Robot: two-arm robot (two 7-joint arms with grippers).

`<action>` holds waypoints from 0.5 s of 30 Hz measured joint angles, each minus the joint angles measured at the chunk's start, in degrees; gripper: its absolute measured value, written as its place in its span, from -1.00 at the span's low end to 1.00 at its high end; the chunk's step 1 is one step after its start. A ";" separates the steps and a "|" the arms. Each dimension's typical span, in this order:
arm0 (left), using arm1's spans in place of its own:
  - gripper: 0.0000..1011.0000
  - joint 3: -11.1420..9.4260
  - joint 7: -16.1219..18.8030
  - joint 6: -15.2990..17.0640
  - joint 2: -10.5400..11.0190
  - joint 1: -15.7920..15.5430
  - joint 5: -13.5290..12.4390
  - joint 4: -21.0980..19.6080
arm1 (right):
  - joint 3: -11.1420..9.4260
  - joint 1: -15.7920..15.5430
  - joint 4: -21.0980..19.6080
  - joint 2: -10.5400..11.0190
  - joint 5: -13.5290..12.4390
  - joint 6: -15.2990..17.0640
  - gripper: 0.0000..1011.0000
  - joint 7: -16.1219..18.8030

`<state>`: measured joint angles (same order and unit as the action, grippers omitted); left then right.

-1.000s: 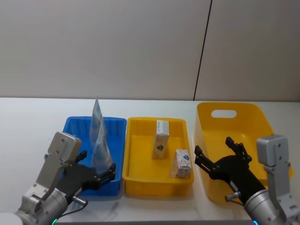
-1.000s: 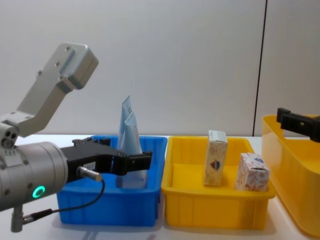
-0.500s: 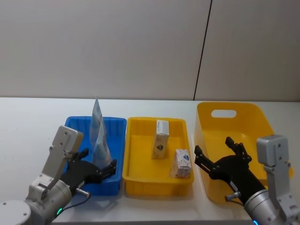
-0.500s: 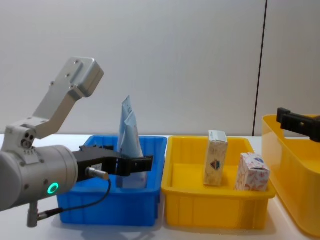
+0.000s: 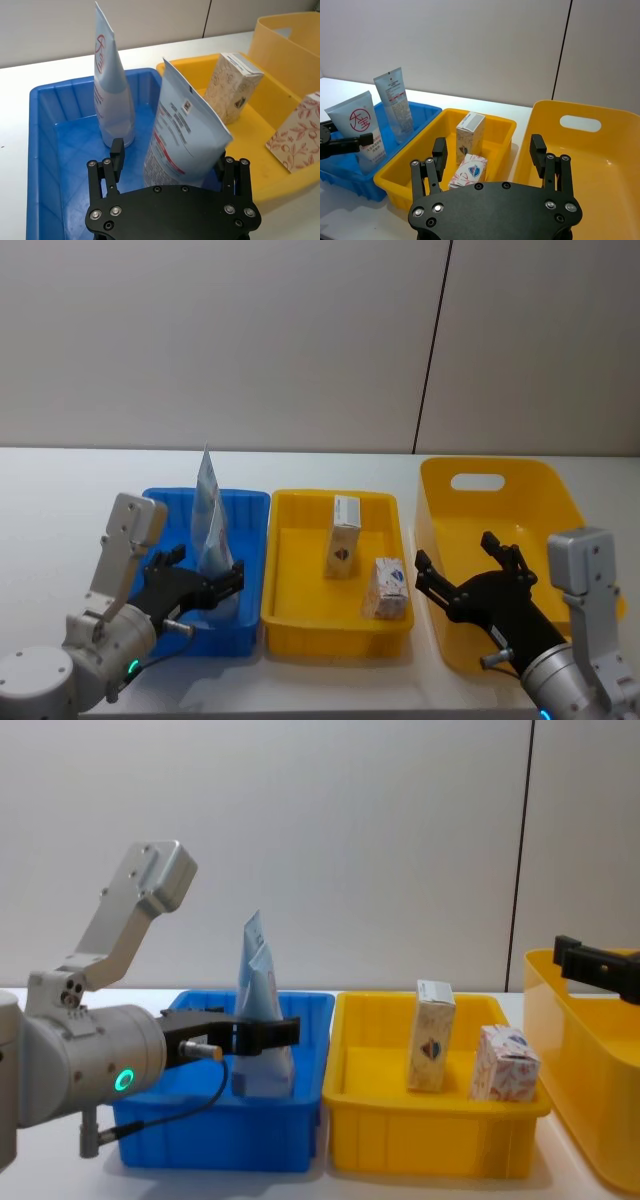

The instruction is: Bimanual collaborative sorting of washing and personal care products

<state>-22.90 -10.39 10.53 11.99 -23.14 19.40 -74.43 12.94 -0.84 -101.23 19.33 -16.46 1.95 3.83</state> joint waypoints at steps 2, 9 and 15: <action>0.98 0.24 -0.07 -0.10 -0.32 -0.27 0.21 0.55 | 0.00 0.00 0.00 0.00 0.00 0.00 0.98 0.00; 0.98 1.05 -0.30 -0.45 -1.53 -1.19 0.92 2.47 | 0.00 0.00 0.00 0.00 0.00 0.00 0.98 0.00; 0.84 1.47 -0.41 -0.64 -2.13 -1.67 1.30 3.49 | 0.00 0.00 0.00 0.00 0.00 0.00 0.98 0.00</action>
<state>-21.43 -10.80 9.90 9.86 -24.81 20.70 -70.94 12.94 -0.84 -101.23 19.33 -16.46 1.95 3.83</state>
